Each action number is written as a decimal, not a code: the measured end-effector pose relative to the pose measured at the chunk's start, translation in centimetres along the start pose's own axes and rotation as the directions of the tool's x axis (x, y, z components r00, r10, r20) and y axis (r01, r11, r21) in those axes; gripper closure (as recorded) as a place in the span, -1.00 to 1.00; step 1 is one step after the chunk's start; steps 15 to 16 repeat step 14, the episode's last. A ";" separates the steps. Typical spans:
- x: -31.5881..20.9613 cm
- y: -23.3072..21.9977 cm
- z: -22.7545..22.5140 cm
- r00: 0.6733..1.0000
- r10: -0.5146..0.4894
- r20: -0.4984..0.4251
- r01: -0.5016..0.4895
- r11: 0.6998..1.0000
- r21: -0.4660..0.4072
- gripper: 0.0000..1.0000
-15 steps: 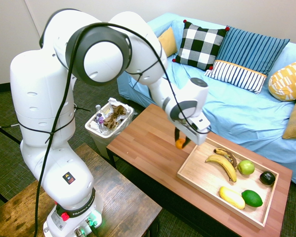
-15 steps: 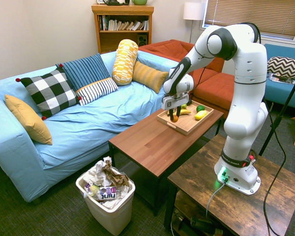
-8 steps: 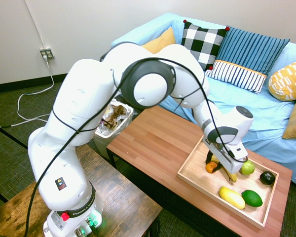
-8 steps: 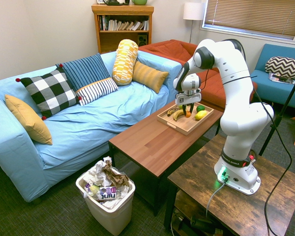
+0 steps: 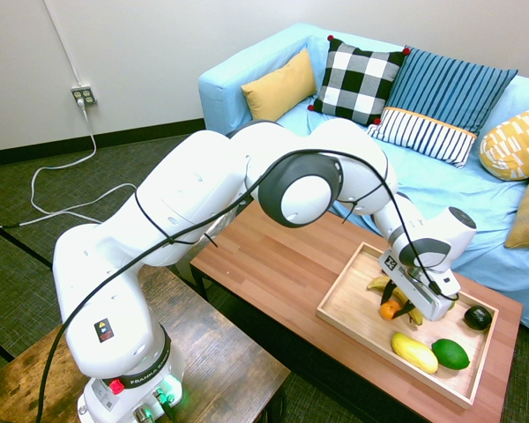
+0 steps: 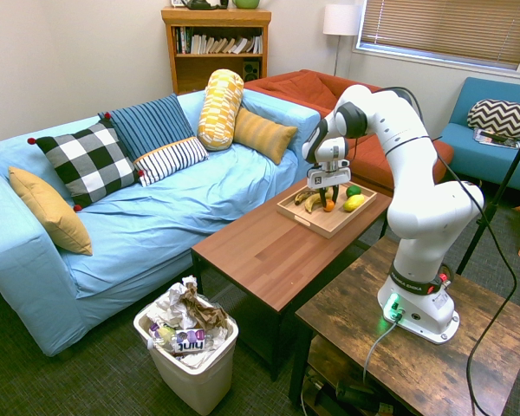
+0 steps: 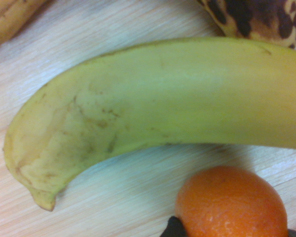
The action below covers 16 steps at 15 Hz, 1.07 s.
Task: Put the tangerine in the tray
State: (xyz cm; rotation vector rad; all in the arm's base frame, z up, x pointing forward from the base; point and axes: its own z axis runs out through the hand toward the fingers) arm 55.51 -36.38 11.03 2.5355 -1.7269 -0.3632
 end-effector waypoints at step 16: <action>1.4 2.6 -4.0 0.999 -0.042 -0.003 0.042 0.998 0.042 -1.00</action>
